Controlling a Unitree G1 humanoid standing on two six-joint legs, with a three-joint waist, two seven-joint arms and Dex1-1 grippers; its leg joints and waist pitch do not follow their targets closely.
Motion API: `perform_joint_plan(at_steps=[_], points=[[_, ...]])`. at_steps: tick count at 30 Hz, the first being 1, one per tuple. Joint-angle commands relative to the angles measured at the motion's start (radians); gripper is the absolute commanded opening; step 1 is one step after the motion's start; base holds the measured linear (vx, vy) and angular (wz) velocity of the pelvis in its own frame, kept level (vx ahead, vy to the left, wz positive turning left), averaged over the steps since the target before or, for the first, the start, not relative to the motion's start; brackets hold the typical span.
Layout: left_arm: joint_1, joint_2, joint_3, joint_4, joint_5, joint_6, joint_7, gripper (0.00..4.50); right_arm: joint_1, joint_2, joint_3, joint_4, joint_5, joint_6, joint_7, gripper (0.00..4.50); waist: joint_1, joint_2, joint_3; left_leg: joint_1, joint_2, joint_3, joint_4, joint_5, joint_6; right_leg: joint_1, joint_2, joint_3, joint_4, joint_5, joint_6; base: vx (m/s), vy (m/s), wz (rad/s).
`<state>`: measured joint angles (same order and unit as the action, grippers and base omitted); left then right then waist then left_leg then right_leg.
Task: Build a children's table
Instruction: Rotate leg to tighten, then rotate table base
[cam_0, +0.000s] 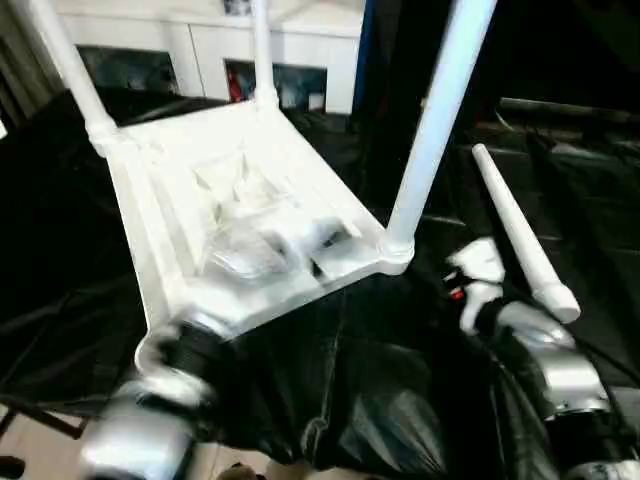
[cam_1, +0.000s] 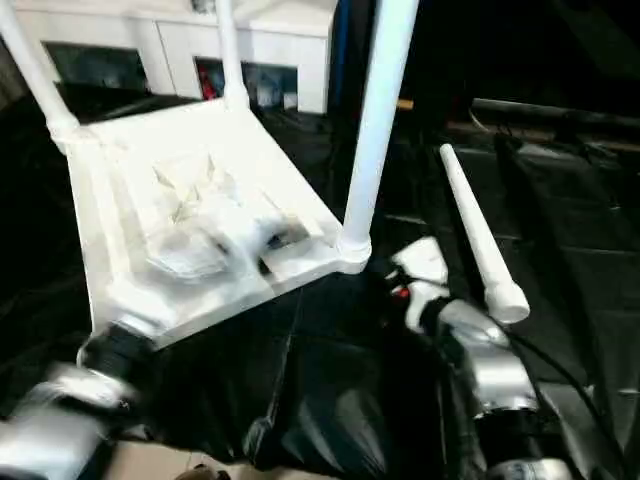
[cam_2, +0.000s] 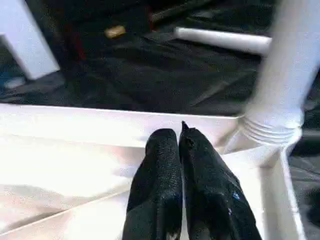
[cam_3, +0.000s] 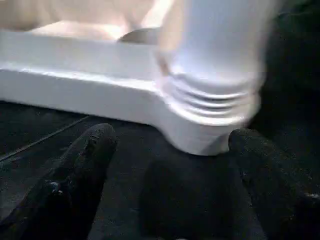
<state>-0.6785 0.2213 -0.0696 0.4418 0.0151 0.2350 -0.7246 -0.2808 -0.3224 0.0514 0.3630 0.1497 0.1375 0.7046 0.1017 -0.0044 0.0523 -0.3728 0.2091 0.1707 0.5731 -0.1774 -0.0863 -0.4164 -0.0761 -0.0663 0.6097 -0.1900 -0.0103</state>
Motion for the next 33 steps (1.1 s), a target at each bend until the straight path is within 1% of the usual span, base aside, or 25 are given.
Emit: perform_joint_plan(at_steps=[1,2,4,6,8,10,11,12,13,14,15,16,17,19,20,21,22,24,25,26,28,29,31,32,33], points=[[0.017,0.020,0.004,-0.039,-0.023,0.036,-0.038,0.28,0.008,0.004,0.032,-0.049,-0.005,0.029,0.019,4.09,0.006,-0.011,-0.070,0.004,0.015,0.002,-0.047,-0.052,0.109,0.068,-0.054,0.039,-0.051,0.017,-0.233,0.000,0.000,0.00],[0.019,0.023,0.004,-0.043,-0.026,0.037,-0.042,0.28,0.008,0.004,0.033,-0.051,-0.005,0.031,0.020,4.09,0.005,-0.011,-0.070,0.003,0.015,0.002,-0.047,-0.052,0.108,0.068,-0.054,0.039,-0.050,0.017,-0.235,0.000,0.000,0.00],[0.031,0.041,0.021,-0.058,-0.017,0.050,-0.004,0.28,0.000,0.014,0.039,-0.045,-0.006,0.038,0.015,4.09,0.003,-0.004,-0.068,0.005,0.016,0.002,-0.048,-0.078,0.095,0.067,-0.055,0.040,-0.051,0.008,-0.241,0.000,0.000,0.00],[0.041,0.071,0.055,-0.070,0.005,0.063,0.069,0.28,-0.014,0.027,0.048,-0.033,-0.016,0.044,0.013,4.09,0.000,-0.007,-0.067,0.005,0.017,0.002,-0.050,-0.118,0.080,0.069,-0.057,0.040,-0.055,-0.031,-0.235,0.000,0.000,0.00],[0.044,0.084,0.072,-0.076,0.015,0.071,0.104,0.28,-0.019,0.031,0.055,-0.030,-0.020,0.047,0.012,4.09,-0.005,-0.008,-0.065,0.005,0.014,0.002,-0.051,-0.145,0.065,0.069,-0.057,0.040,-0.061,-0.082,-0.219,0.000,0.000,0.00],[0.053,0.154,0.136,-0.069,0.076,0.104,0.236,0.28,-0.037,0.044,0.078,-0.016,-0.028,0.061,0.009,4.09,-0.008,-0.016,-0.061,0.000,0.012,-0.001,-0.055,-0.152,0.050,0.071,-0.056,0.038,-0.064,-0.146,-0.187,0.000,0.000,0.00],[0.053,0.154,0.136,-0.069,0.076,0.104,0.236,0.28,-0.037,0.044,0.078,-0.016,-0.028,0.061,0.009,4.09,-0.010,-0.013,-0.060,-0.001,0.011,-0.003,-0.057,-0.155,0.045,0.072,-0.055,0.037,-0.065,-0.172,-0.175,0.000,0.000,0.00],[0.058,0.175,0.140,-0.064,0.095,0.101,0.257,0.28,-0.042,0.046,0.083,-0.008,-0.033,0.063,0.007,4.09,-0.007,-0.015,-0.059,0.000,0.012,-0.004,-0.058,-0.159,0.036,0.070,-0.058,0.037,-0.070,-0.218,-0.153,0.000,0.000,0.00],[0.065,0.200,0.144,-0.059,0.116,0.098,0.281,0.28,-0.048,0.048,0.089,0.001,-0.040,0.066,0.005,4.09,-0.005,-0.013,-0.060,0.008,0.015,-0.004,-0.057,-0.166,0.030,0.062,-0.059,0.039,-0.071,-0.232,-0.151,0.000,0.000,0.00],[0.070,0.218,0.144,-0.057,0.130,0.095,0.299,0.28,-0.052,0.049,0.094,0.007,-0.045,0.069,0.004,4.09,-0.006,-0.013,-0.058,0.008,0.015,-0.003,-0.058,-0.166,0.028,0.061,-0.057,0.040,-0.071,-0.227,-0.153,0.000,0.000,0.00],[0.075,0.238,0.155,-0.052,0.140,0.098,0.326,0.28,-0.060,0.050,0.104,0.020,-0.059,0.064,0.001,4.09,-0.003,-0.009,-0.059,0.013,0.017,-0.003,-0.058,-0.168,0.023,0.057,-0.056,0.041,-0.069,-0.203,-0.161,0.000,0.000,0.00],[0.079,0.247,0.159,-0.051,0.142,0.103,0.340,0.28,-0.063,0.050,0.109,0.026,-0.065,0.062,0.000,4.09,-0.004,-0.008,-0.062,0.011,0.017,-0.004,-0.057,-0.163,0.019,0.059,-0.054,0.041,-0.062,-0.162,-0.175,0.000,0.000,0.00],[0.089,0.279,0.148,-0.034,0.169,0.104,0.363,0.28,-0.065,0.050,0.119,0.027,-0.074,0.061,0.001,4.09,-0.004,-0.001,-0.062,0.011,0.017,-0.005,-0.058,-0.160,0.018,0.059,-0.054,0.040,-0.060,-0.142,-0.182,0.000,0.000,0.00],[0.093,0.291,0.141,-0.028,0.183,0.101,0.377,0.28,-0.065,0.050,0.122,0.024,-0.076,0.063,0.001,4.09,-0.005,-0.001,-0.066,0.012,0.015,-0.005,-0.054,-0.151,0.018,0.060,-0.051,0.041,-0.054,-0.074,-0.195,0.000,0.000,0.00],[0.100,0.313,0.131,-0.009,0.211,0.099,0.403,0.28,-0.061,0.047,0.129,0.011,-0.079,0.070,0.003,4.09,-0.005,0.002,-0.066,0.012,0.014,-0.005,-0.054,-0.150,0.018,0.061,-0.051,0.041,-0.053,-0.063,-0.199,0.000,0.000,0.00],[0.105,0.319,0.131,-0.002,0.213,0.111,0.402,0.28,-0.057,0.046,0.130,0.002,-0.079,0.073,0.003,4.09,-0.004,0.009,-0.066,0.012,0.014,-0.005,-0.053,-0.150,0.018,0.061,-0.052,0.041,-0.051,-0.049,-0.204,0.000,0.000,0.00],[0.106,0.321,0.132,0.001,0.214,0.115,0.402,0.28,-0.055,0.045,0.130,-0.002,-0.079,0.075,0.003,4.09,-0.005,0.003,-0.066,0.012,0.013,-0.004,-0.053,-0.152,0.017,0.062,-0.051,0.041,-0.052,-0.041,-0.208,0.000,0.000,0.00],[0.116,0.331,0.129,0.011,0.223,0.137,0.398,0.28,-0.044,0.041,0.127,-0.022,-0.077,0.079,0.002,4.09,-0.005,0.010,-0.065,0.012,0.013,-0.004,-0.053,-0.163,0.012,0.063,-0.051,0.041,-0.054,-0.040,-0.212,0.000,0.000,0.00],[0.125,0.341,0.125,0.015,0.235,0.154,0.403,0.28,-0.032,0.036,0.124,-0.044,-0.075,0.083,0.003,4.09,-0.005,0.009,-0.066,0.013,0.014,-0.005,-0.054,-0.171,0.010,0.064,-0.052,0.041,-0.053,-0.045,-0.213,0.000,0.000,0.00],[0.129,0.347,0.122,0.018,0.240,0.160,0.408,0.28,-0.026,0.032,0.122,-0.054,-0.074,0.085,0.004,4.09,-0.004,0.011,-0.066,0.013,0.014,-0.005,-0.053,-0.171,0.008,0.064,-0.053,0.042,-0.051,-0.042,-0.215,0.000,0.000,0.00],[0.133,0.351,0.120,0.020,0.242,0.165,0.411,0.28,-0.022,0.029,0.120,-0.062,-0.072,0.087,0.006,4.09,-0.004,0.011,-0.066,0.013,0.013,-0.005,-0.054,-0.178,0.009,0.063,-0.052,0.042,-0.053,-0.050,-0.215,0.000,0.000,0.00],[0.139,0.359,0.117,0.031,0.244,0.165,0.412,0.28,-0.015,0.026,0.117,-0.073,-0.066,0.088,0.011,4.09,-0.004,0.007,-0.066,0.013,0.013,-0.006,-0.055,-0.181,0.009,0.064,-0.052,0.041,-0.054,-0.055,-0.214,0.000,0.000,0.00],[0.161,0.376,0.106,0.039,0.242,0.194,0.385,0.28,-0.001,0.022,0.117,-0.098,-0.045,0.088,0.037,4.09,-0.003,0.009,-0.065,0.014,0.014,-0.006,-0.056,-0.196,0.009,0.063,-0.053,0.042,-0.056,-0.077,-0.209,0.000,0.000,0.00],[0.167,0.378,0.104,0.035,0.241,0.203,0.377,0.28,0.001,0.023,0.118,-0.102,-0.040,0.089,0.044,4.09,-0.003,0.003,-0.065,0.013,0.014,-0.006,-0.056,-0.197,0.011,0.064,-0.054,0.042,-0.055,-0.077,-0.207,0.000,0.000,0.00],[0.167,0.378,0.104,0.035,0.241,0.203,0.377,0.17,0.001,0.023,0.118,-0.102,-0.040,0.089,0.044,4.12,-0.002,0.007,-0.065,0.013,0.015,-0.007,-0.056,-0.196,0.013,0.062,-0.054,0.042,-0.056,-0.082,-0.208,0.000,0.000,0.00]])
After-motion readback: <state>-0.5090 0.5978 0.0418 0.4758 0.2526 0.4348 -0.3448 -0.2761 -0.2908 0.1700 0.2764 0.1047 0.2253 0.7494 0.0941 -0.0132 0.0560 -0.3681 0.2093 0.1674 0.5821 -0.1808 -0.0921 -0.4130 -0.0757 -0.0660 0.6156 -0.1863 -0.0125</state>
